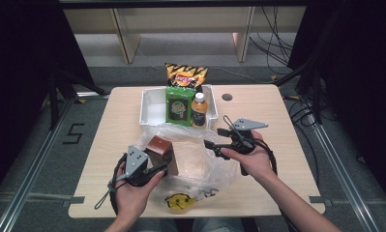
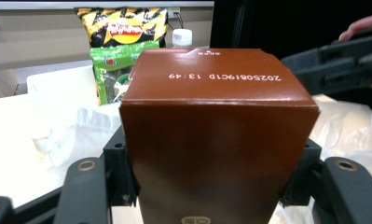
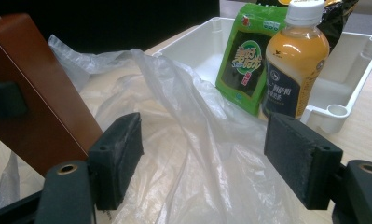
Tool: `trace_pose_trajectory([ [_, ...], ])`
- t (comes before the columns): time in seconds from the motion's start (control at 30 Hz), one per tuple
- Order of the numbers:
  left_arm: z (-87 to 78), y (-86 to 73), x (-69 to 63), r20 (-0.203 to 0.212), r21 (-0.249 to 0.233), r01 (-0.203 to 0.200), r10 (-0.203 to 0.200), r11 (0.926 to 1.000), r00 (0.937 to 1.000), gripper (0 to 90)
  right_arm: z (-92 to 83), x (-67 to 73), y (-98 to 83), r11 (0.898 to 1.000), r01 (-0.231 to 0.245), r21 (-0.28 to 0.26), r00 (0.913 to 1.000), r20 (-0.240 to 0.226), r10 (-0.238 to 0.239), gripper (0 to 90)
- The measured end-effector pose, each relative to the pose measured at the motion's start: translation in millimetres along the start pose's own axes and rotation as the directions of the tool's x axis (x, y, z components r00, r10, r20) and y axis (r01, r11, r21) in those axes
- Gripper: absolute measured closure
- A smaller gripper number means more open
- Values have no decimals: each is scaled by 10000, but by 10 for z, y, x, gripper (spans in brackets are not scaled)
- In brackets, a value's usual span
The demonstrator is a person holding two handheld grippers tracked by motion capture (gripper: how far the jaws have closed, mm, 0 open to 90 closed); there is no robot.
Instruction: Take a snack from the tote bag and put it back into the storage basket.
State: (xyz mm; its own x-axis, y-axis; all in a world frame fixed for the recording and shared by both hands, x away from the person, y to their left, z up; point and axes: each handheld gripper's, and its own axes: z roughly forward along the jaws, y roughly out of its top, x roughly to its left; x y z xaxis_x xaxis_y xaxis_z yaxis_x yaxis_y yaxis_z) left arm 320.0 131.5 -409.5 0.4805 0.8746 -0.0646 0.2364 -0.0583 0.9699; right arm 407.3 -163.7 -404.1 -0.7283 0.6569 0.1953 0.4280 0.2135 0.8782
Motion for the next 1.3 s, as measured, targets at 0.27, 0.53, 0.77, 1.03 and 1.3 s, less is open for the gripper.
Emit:
trace_pose_trajectory([
  [0.27, -4, 201, -11, -143, -183, 13, -15, 9998, 9999, 370, -4, 16, 3, 10000, 35, -31, 9999, 100, -34, 286],
  [0.53, -2, 441, 16, -346, -531, 93, -111, 9985, 9993, 371, 19, -6, -12, 9995, 248, -176, 9997, 29, -248, 287],
  [0.77, 12, 587, 27, -425, -655, 7, -35, 9979, 9991, 371, 24, -12, -23, 9989, 460, -28, 9989, -40, -460, 287],
  [1.03, 15, 750, 29, -479, -820, -192, 153, 9964, 9987, 372, 26, 6, -37, 9998, 204, 14, 9998, 32, -204, 287],
  [1.3, 33, 888, 54, -580, -1098, -287, 225, 9935, 9981, 372, 32, 9, -43, 9999, 153, 39, 9999, 49, -153, 288],
])
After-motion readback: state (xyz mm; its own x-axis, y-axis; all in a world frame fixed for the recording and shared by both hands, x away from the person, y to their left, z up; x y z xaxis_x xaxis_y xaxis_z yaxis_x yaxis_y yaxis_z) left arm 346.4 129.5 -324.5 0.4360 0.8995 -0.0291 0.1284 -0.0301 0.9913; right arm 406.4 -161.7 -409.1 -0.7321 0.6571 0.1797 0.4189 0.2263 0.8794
